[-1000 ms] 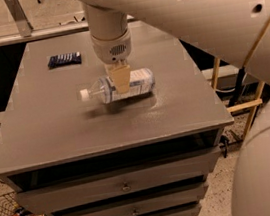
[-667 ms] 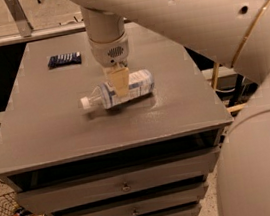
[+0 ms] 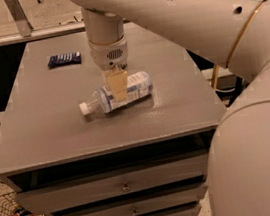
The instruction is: Knock blue plastic bottle over
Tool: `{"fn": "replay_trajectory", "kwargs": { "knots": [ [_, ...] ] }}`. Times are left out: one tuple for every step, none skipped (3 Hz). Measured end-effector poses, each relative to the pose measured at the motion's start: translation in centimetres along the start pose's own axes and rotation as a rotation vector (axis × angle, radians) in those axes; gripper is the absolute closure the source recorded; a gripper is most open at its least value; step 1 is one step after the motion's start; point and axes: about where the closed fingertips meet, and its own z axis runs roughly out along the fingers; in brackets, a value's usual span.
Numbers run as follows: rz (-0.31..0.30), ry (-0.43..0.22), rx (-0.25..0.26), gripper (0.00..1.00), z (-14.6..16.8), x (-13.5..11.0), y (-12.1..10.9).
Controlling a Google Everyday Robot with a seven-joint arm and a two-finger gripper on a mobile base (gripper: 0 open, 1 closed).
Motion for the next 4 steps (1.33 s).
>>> {"fn": "replay_trajectory", "kwargs": {
  "knots": [
    [0.000, -0.005, 0.012, 0.36, 0.11, -0.15, -0.35],
    [0.000, -0.005, 0.012, 0.12, 0.10, -0.15, -0.36],
    [-0.001, -0.010, 0.023, 0.00, 0.23, -0.30, -0.68],
    [-0.001, -0.010, 0.023, 0.00, 0.23, -0.30, -0.68]
  ]
}}
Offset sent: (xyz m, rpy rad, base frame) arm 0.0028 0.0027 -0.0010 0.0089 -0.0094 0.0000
